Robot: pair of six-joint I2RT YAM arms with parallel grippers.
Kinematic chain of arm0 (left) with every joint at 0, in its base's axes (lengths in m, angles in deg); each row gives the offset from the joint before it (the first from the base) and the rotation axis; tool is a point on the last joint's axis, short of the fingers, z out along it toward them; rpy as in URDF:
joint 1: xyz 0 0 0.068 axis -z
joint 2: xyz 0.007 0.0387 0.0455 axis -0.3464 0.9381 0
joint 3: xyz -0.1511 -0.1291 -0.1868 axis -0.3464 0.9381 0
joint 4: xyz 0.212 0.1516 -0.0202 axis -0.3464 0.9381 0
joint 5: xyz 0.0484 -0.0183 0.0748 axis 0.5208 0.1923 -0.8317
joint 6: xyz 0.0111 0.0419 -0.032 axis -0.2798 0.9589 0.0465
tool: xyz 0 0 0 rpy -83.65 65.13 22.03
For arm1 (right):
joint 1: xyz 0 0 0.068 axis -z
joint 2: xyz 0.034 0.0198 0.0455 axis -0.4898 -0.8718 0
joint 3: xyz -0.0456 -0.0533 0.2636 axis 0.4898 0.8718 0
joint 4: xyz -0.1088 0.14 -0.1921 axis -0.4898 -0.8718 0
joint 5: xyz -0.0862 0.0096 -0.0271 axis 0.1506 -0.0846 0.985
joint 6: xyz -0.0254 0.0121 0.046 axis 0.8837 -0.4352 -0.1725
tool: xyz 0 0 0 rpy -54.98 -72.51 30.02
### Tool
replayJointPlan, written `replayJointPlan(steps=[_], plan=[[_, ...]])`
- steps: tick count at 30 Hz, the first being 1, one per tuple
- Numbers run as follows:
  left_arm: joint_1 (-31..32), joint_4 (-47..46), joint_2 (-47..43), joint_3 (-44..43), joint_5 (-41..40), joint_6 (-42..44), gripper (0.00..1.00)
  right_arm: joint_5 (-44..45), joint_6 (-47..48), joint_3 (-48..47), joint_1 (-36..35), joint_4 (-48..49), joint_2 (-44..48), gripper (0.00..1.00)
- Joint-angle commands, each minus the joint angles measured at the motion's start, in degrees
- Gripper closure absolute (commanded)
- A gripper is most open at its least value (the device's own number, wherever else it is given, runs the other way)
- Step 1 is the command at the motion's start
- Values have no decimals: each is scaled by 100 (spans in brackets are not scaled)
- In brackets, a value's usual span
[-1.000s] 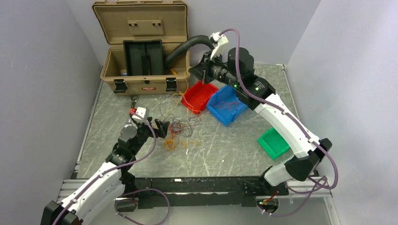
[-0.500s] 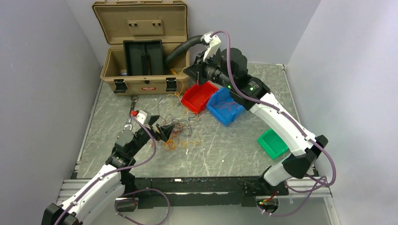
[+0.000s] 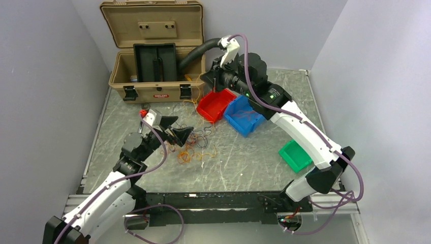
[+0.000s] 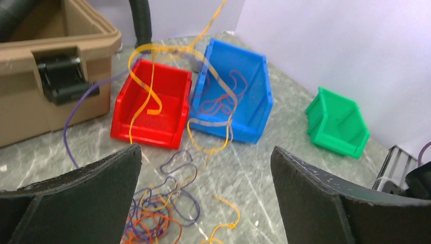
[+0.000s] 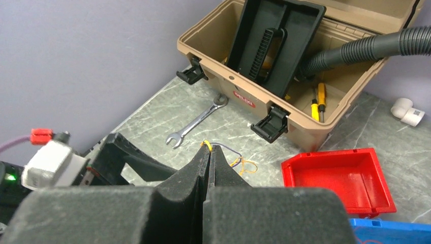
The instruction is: Untangle the cables
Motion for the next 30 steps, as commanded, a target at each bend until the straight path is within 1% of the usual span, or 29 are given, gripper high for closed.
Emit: replayJointPlan(steps=[1,5,7,8,10,11,12,14,15,17,18,19,20,21,24,25,26,28,30], plan=[[-11,-92,151,-707,-39,-159,1,-157,-67,46,-26,30,229,100],[-16,480,293,-1407,-303,2,6,-228,-70,49,-26,-3,282,100],[-9,1001,482,-1896,-477,133,8,-257,-61,15,-29,-44,276,100],[-10,1391,604,-2181,-688,161,9,-261,-68,-11,-28,-65,268,100],[-10,2492,854,-2798,-1419,-158,9,-219,-54,-65,-24,-114,270,100],[-17,3239,990,-3140,-1908,-381,8,-173,-60,-94,-26,-140,281,100],[-19,3868,1124,-3465,-2159,-563,6,-107,-61,-136,-22,-180,286,100],[-14,5160,1493,-4153,-2171,-635,1,34,-26,-239,-26,-293,285,100],[-10,6021,1723,-4469,-2175,-626,1,82,-6,-295,-26,-358,293,100],[-9,7251,2116,-4948,-2295,-568,1,184,53,-323,-24,-423,317,100],[-10,7732,2252,-5147,-2517,-605,1,213,68,-302,-26,-435,339,100],[-14,7936,2261,-5184,-2603,-598,1,227,87,-257,-25,-426,354,100],[-12,7832,2114,-5066,-2449,-470,1,227,96,-213,-22,-410,367,100],[-14,7450,1845,-4826,-2122,-291,1,218,105,-164,-27,-394,378,100],[-16,5593,818,-3939,-831,158,1,204,86,-70,-27,-329,368,100],[-9,5012,601,-3658,-566,225,1,192,76,-92,-26,-342,344,100],[-10,4189,417,-3360,-387,269,1,139,72,-145,-26,-379,327,100],[-11,3216,284,-2870,-111,465,1,40,48,-229,-21,-440,305,100],[-2,2338,378,-2646,221,659,0,-41,28,-266,-26,-456,306,100]])
